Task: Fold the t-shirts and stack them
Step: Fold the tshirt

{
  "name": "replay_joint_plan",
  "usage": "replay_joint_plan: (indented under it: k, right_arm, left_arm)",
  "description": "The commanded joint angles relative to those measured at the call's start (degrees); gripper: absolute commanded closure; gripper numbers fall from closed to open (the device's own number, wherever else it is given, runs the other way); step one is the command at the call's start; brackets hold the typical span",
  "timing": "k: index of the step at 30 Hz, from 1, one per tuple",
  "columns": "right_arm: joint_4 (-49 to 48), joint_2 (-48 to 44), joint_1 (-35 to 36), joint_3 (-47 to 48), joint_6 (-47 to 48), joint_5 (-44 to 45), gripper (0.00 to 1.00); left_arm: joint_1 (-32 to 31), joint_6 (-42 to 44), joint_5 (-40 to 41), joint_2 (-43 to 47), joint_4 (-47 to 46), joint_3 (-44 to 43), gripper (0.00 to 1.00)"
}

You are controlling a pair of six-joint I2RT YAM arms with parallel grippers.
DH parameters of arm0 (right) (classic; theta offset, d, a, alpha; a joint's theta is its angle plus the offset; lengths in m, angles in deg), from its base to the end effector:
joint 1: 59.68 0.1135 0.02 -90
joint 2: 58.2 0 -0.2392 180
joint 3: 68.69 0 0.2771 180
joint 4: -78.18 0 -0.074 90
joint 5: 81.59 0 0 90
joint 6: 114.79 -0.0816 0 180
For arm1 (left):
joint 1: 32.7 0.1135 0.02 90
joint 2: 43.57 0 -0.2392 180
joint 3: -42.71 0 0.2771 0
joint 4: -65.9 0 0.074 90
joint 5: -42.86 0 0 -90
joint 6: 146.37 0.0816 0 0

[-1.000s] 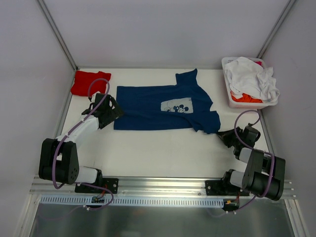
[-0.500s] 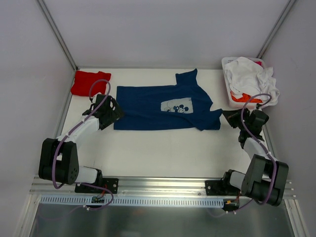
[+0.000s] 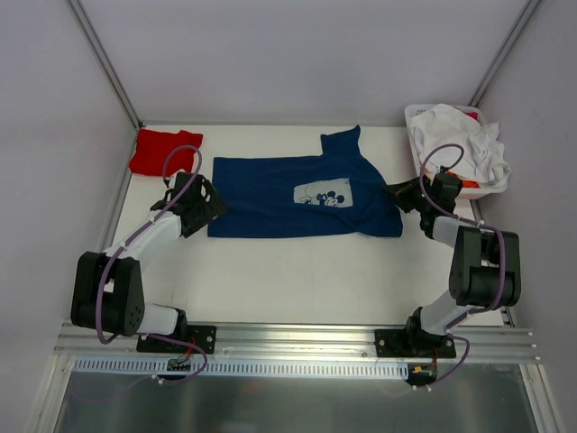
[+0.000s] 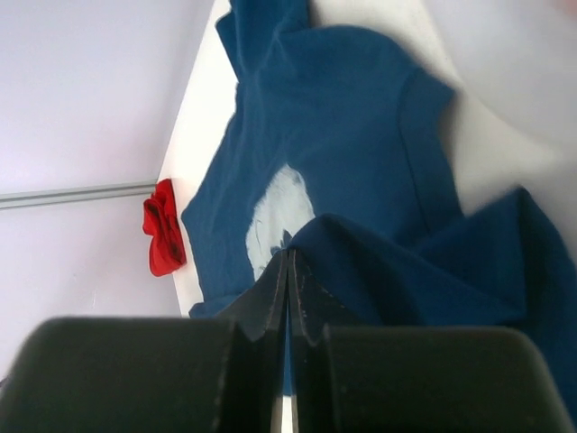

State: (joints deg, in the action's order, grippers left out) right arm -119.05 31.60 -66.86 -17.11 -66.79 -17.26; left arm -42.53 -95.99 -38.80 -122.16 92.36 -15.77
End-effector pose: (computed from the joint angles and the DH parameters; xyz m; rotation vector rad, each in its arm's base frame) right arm 0.3761 -0.0118 0.1284 0.5384 1.9168 0.8322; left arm 0.3363 -0.0463 0.1403 -0.6799 2.2868 -0.2393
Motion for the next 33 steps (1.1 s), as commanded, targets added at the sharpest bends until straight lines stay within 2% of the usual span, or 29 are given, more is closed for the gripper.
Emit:
replay_joint_plan:
  k: [1,23,25,27,30,33]
  right_arm:
    - [-4.63,3.70,1.29,6.10,-1.51,1.15,1.00]
    - [-1.73,25.15,2.08,28.86,-3.26,2.29,1.00]
    - [-1.38,27.26,2.17,29.57,-3.27,2.03,0.90]
    - [-1.20,28.49,2.17,29.84,-2.83,2.12,0.73]
    - [-0.59,29.20,2.08,29.84,-2.12,1.94,0.64]
    - [0.29,28.68,2.08,29.84,-1.33,1.68,0.60]
  left_arm:
    - [-0.72,-0.46,0.10,-0.08,0.02,0.36,0.01]
    - [-1.34,-0.90,0.27,-0.16,0.02,1.15,0.01]
    - [-1.34,-0.90,0.36,-0.16,0.02,1.15,0.01]
    - [-1.51,-0.90,0.45,-0.34,-0.07,0.98,0.01]
    - [-1.60,-0.81,0.45,-0.60,0.02,0.54,0.01]
    - [-1.60,-0.64,0.19,-0.87,0.02,-0.25,0.01]
